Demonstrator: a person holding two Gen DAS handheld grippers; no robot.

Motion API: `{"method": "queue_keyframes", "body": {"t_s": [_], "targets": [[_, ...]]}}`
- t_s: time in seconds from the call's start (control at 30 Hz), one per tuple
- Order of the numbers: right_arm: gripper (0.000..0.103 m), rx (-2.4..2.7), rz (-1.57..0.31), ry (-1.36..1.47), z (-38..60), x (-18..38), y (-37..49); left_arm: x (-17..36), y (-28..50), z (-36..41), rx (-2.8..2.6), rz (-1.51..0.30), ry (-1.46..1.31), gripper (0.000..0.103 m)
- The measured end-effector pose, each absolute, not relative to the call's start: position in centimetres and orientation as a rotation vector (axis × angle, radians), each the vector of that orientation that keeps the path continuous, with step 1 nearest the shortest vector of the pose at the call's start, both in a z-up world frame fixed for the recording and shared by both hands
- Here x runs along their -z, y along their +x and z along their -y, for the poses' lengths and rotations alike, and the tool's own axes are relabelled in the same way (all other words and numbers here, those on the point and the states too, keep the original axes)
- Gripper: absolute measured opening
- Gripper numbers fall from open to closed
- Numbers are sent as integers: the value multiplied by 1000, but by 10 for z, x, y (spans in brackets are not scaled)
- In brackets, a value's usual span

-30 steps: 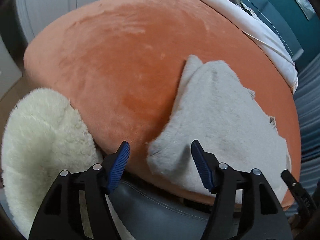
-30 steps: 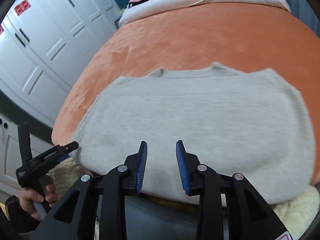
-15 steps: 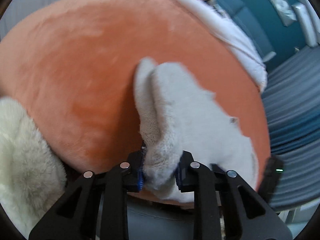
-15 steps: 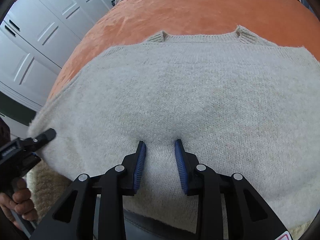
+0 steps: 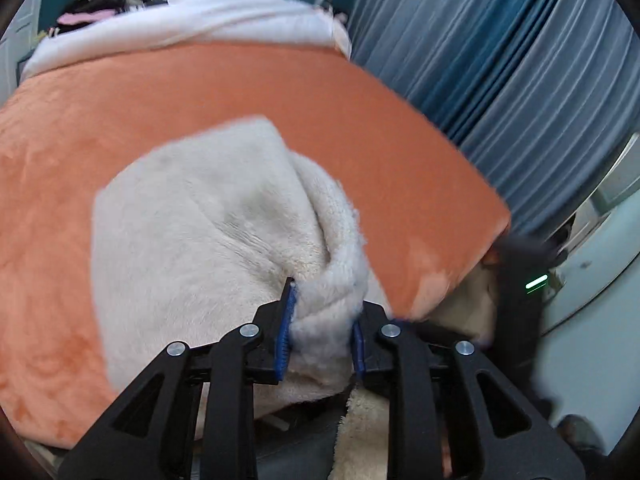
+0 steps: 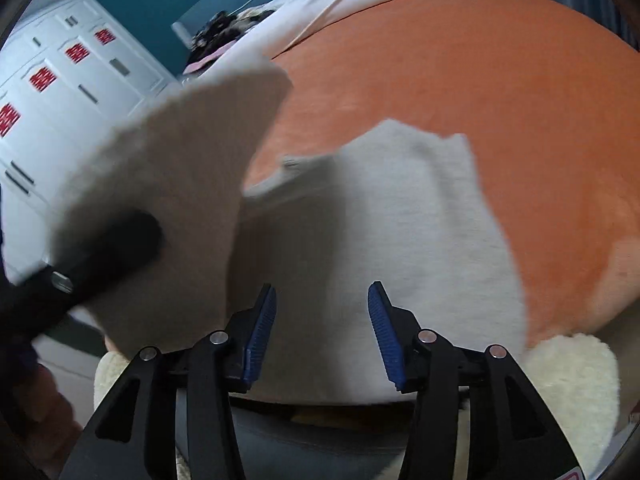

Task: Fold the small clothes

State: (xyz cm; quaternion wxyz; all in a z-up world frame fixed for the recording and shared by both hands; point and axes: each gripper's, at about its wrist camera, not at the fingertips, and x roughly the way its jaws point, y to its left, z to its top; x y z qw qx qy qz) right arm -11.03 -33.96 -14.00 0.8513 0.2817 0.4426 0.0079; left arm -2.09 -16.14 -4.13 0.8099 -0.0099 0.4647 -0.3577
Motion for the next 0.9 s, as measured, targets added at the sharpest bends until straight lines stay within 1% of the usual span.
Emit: {"method": "queue_keyframes", "body": {"t_s": [0.07, 0.1, 0.13, 0.17, 0.2, 0.23, 0.3, 0.33, 0.5, 0.57, 0.63, 0.67, 0.7, 0.73, 0.77, 0.8, 0.83, 0.87, 0.9], "targets": [[51, 40, -933, 643, 370, 143, -130, 57, -30, 171, 720, -1031, -3, 29], [53, 46, -925, 665, 379, 142, -138, 59, -37, 170, 728, -1029, -1, 35], [58, 43, -913, 677, 385, 140, -145, 56, -45, 167, 730, -1009, 23, 45], [60, 39, -898, 682, 389, 136, -151, 54, -51, 163, 722, -983, 57, 51], [65, 29, -884, 681, 390, 132, -154, 51, -57, 156, 715, -954, 91, 65], [70, 13, -877, 679, 390, 129, -155, 48, -65, 146, 702, -923, 126, 70], [71, -37, -874, 682, 384, 123, -151, 51, -69, 132, 670, -906, 170, 78], [71, -59, -877, 690, 383, 121, -146, 56, -70, 125, 645, -916, 197, 80], [75, -108, -974, 666, 352, 114, -103, 86, -53, 100, 522, -1028, 247, 80], [80, -112, -1030, 623, 339, 116, -88, 96, -48, 91, 503, -1050, 268, 80], [81, -101, -1089, 575, 327, 123, -74, 109, -48, 91, 489, -1067, 350, 83], [80, -99, -1116, 552, 319, 129, -66, 119, -51, 93, 483, -1088, 390, 83], [69, -111, -1132, 530, 309, 133, -61, 124, -53, 92, 472, -1105, 407, 83], [38, -124, -1144, 502, 301, 134, -57, 127, -54, 91, 466, -1116, 393, 81], [22, -127, -1143, 455, 294, 127, -53, 124, -54, 89, 470, -1108, 371, 79], [20, -147, -1092, 446, 292, 112, -55, 120, -53, 87, 478, -1083, 355, 71], [18, -189, -1008, 468, 292, 92, -59, 112, -53, 84, 487, -1050, 334, 59], [17, -261, -886, 514, 297, 61, -70, 106, -51, 82, 496, -1034, 307, 53], [15, -319, -799, 559, 303, 42, -77, 101, -48, 79, 504, -1033, 271, 41]]}}
